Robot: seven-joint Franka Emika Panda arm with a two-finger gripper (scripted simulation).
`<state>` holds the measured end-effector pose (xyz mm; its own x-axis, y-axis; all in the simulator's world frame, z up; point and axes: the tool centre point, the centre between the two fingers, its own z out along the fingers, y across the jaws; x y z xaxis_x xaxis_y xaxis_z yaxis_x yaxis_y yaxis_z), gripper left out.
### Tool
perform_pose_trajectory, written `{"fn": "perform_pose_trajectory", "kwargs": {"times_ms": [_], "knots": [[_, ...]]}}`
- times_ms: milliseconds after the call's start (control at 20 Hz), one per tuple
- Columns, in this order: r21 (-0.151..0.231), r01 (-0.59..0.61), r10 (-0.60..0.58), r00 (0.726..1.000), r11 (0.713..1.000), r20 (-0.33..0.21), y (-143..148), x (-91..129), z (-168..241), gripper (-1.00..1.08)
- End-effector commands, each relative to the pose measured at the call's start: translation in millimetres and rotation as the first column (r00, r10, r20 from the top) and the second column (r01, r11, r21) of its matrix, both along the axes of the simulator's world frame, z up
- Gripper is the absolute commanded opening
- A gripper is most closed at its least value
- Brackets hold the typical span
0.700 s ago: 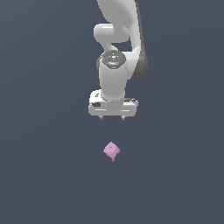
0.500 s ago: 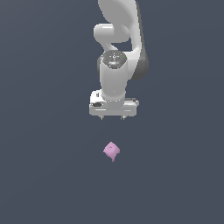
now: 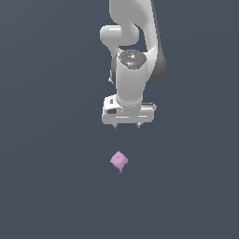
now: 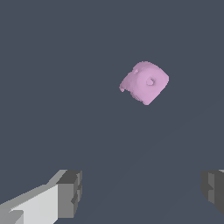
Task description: Pick up the object and move it to a goal position.
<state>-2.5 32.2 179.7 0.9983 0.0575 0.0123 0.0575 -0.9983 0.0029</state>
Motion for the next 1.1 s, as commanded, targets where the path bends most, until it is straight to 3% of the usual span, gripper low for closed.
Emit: {"fn": "perform_pose_trajectory", "kwargs": {"times_ms": [0, 650, 850, 1050], "knots": [[0.0, 0.002, -0.002, 1.0, 1.0, 0.0, -0.9, 0.2, -0.3, 1.0], [0.008, 0.156, -0.155, 0.988, 0.988, -0.005, -7.4, 26.3, -15.9, 1.0], [0.01, 0.252, -0.252, 0.968, 0.968, -0.008, -12.0, 42.1, -27.1, 1.0], [0.011, 0.365, -0.365, 0.931, 0.931, -0.011, -17.6, 60.2, -41.8, 1.0]]}}
